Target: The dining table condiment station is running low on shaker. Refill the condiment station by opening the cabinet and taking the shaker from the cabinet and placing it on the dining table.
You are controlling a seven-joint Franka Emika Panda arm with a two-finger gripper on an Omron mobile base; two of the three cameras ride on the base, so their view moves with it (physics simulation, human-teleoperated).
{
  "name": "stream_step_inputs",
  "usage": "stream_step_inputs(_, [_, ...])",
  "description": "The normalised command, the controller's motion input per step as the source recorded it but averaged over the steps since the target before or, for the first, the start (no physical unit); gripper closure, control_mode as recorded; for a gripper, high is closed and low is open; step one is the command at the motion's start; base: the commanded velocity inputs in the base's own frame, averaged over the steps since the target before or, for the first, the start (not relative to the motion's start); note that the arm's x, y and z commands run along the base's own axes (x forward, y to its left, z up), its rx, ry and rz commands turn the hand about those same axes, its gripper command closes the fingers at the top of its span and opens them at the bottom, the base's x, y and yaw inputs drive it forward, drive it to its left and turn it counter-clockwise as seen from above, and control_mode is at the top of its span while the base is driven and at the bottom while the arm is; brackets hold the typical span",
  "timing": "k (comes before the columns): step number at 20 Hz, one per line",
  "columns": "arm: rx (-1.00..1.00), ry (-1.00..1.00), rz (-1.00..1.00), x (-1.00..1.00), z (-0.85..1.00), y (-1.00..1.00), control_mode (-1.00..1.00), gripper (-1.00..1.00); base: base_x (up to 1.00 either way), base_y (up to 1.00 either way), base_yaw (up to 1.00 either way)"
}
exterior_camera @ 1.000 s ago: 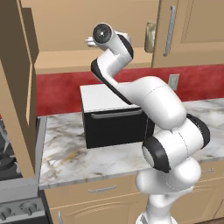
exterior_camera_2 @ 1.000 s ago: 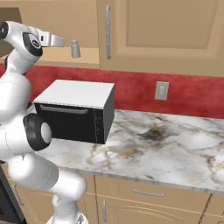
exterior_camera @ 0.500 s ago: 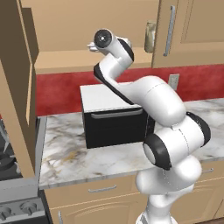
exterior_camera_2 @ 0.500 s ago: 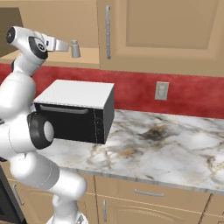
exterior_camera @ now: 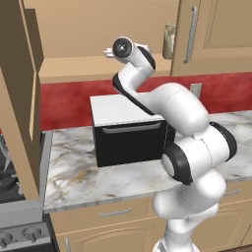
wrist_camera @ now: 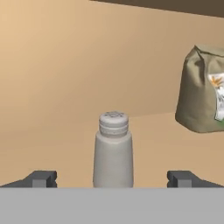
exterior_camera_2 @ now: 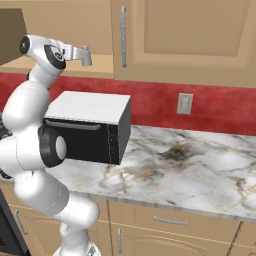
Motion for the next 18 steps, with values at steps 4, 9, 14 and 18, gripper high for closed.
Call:
stream_step_inputs(4, [0.0, -0.04, 0.0, 0.18, 0.0, 0.0, -1.0, -1.0, 0.0, 0.0, 0.0])
stream_step_inputs(9, [0.0, -0.04, 0.0, 0.24, 0.0, 0.0, -1.0, -1.0, 0.0, 0.0, 0.0])
stream_step_inputs(14, [0.0, -0.05, 0.0, 0.18, 0.0, -0.04, -1.0, -1.0, 0.0, 0.0, 0.0])
stream_step_inputs(18, [0.0, -0.01, 0.0, 0.08, 0.0, -0.09, -1.0, -1.0, 0.0, 0.0, 0.0])
